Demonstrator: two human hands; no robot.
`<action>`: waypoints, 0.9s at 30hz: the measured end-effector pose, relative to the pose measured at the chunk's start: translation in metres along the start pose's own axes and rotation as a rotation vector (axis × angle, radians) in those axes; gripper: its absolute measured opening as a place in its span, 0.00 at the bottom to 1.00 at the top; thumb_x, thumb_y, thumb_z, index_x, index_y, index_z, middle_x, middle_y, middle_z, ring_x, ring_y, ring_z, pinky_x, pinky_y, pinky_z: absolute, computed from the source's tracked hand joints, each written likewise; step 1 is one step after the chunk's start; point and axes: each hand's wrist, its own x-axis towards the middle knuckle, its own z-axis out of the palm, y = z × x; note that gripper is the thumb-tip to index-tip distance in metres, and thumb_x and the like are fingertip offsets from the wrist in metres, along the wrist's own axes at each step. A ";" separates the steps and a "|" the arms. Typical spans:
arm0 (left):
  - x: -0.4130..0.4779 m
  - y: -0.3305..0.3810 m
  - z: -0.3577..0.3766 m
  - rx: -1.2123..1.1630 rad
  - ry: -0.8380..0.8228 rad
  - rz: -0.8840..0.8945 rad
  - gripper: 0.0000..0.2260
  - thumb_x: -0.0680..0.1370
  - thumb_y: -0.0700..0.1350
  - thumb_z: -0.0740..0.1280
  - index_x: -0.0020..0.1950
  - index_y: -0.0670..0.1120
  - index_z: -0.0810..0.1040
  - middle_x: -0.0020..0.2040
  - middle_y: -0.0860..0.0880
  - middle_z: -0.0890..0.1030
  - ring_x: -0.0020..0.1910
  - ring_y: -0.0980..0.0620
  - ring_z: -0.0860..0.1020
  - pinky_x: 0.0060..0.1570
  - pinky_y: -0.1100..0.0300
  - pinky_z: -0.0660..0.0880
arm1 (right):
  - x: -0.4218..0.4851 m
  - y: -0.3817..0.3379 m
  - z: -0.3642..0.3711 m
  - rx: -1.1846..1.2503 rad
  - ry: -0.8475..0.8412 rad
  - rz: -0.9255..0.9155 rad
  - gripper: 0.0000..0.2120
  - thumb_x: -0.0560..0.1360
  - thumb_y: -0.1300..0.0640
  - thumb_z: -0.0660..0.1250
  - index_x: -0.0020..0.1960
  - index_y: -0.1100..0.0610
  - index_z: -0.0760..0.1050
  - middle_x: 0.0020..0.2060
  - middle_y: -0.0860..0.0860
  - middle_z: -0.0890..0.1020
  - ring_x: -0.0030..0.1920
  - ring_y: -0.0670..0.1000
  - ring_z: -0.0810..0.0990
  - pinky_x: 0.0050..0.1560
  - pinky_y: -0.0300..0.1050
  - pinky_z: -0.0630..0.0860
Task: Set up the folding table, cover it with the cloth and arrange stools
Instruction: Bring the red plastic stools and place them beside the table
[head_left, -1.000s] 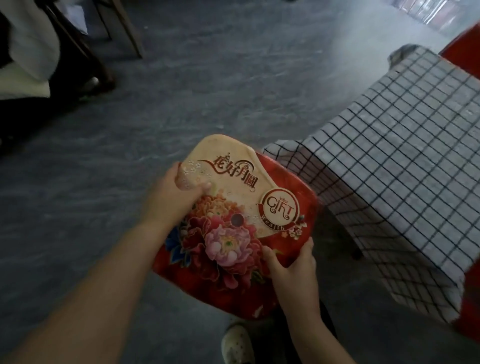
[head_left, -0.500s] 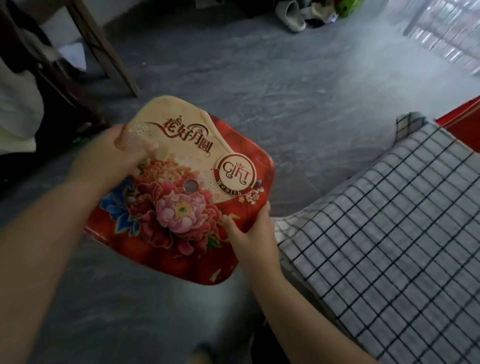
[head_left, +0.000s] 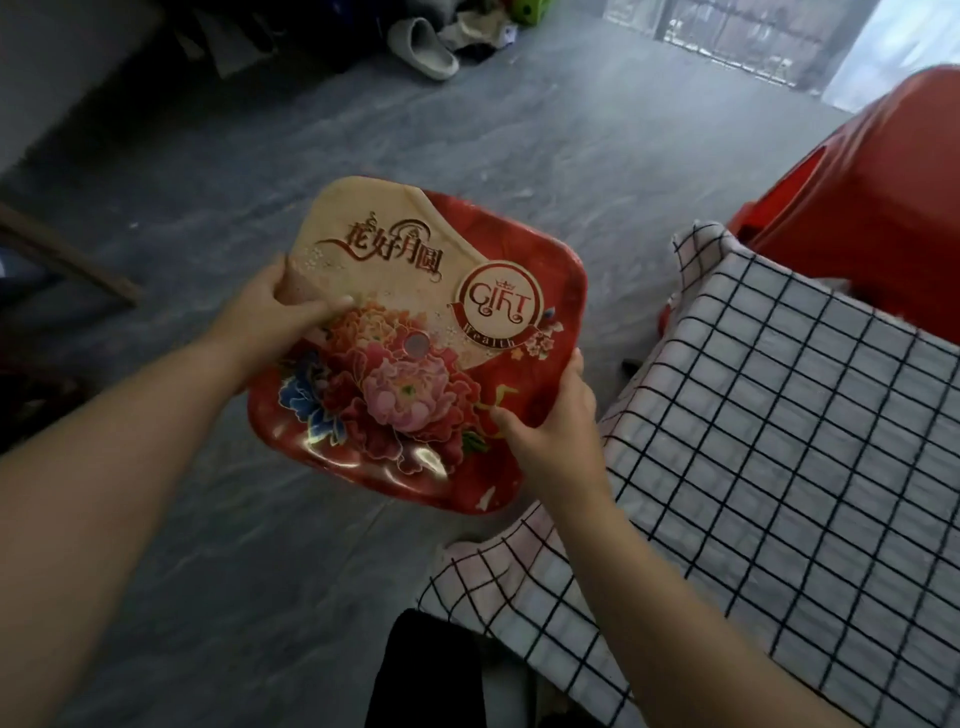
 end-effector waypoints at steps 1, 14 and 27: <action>0.016 0.000 0.011 -0.009 -0.031 -0.001 0.40 0.58 0.65 0.75 0.66 0.54 0.70 0.61 0.52 0.78 0.57 0.52 0.76 0.59 0.52 0.73 | 0.008 0.007 -0.003 0.004 0.021 0.016 0.44 0.69 0.51 0.73 0.75 0.49 0.49 0.66 0.51 0.64 0.62 0.48 0.70 0.59 0.48 0.75; 0.122 -0.030 0.104 0.712 -0.263 0.204 0.59 0.59 0.72 0.67 0.74 0.52 0.32 0.75 0.48 0.31 0.74 0.44 0.35 0.70 0.40 0.43 | 0.069 0.054 0.022 0.011 0.131 0.199 0.53 0.68 0.53 0.75 0.76 0.43 0.38 0.75 0.45 0.55 0.74 0.46 0.56 0.71 0.55 0.63; 0.057 -0.029 0.121 0.708 -0.056 0.501 0.40 0.75 0.63 0.59 0.77 0.45 0.42 0.77 0.45 0.41 0.75 0.48 0.40 0.72 0.44 0.43 | 0.043 0.045 0.028 -0.185 0.267 0.094 0.36 0.76 0.51 0.66 0.77 0.52 0.49 0.74 0.52 0.60 0.73 0.50 0.59 0.70 0.46 0.61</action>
